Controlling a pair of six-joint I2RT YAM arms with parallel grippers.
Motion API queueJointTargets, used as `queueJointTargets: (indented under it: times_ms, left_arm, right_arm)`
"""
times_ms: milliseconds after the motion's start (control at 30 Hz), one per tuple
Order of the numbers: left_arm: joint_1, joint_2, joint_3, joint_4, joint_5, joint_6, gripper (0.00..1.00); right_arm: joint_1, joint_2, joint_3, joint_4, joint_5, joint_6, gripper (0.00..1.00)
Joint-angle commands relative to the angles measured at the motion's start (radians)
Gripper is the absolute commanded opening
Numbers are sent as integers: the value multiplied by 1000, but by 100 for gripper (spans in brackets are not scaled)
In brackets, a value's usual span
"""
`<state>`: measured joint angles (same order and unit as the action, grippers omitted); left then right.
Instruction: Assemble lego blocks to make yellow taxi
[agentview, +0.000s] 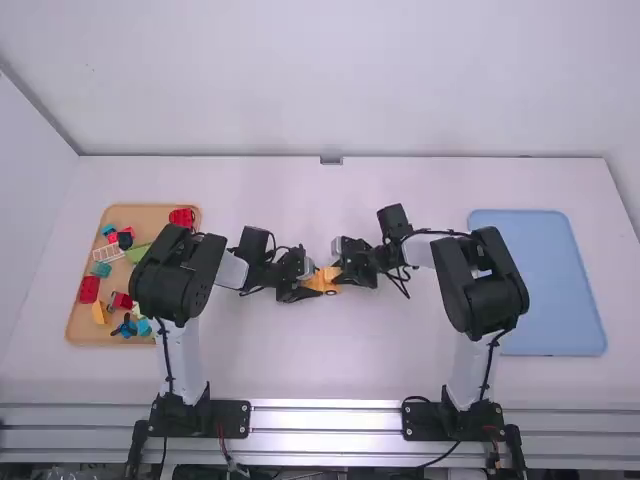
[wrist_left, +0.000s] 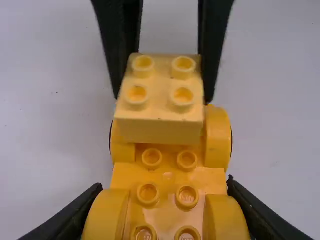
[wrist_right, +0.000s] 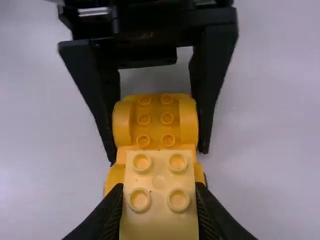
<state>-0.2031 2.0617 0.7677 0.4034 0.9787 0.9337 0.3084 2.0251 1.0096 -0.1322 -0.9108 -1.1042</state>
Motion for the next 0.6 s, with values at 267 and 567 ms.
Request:
queueJointTargets:
  times_ms: [267,567]
  left_arm:
    - [-8,18,-16,-3,-32,9,39]
    - [-8,18,-15,-2,-34,5,40]
  right_arm:
    - [58,-3,-16,-2,114,35,16]
    - [82,-3,-16,20,229,105,13]
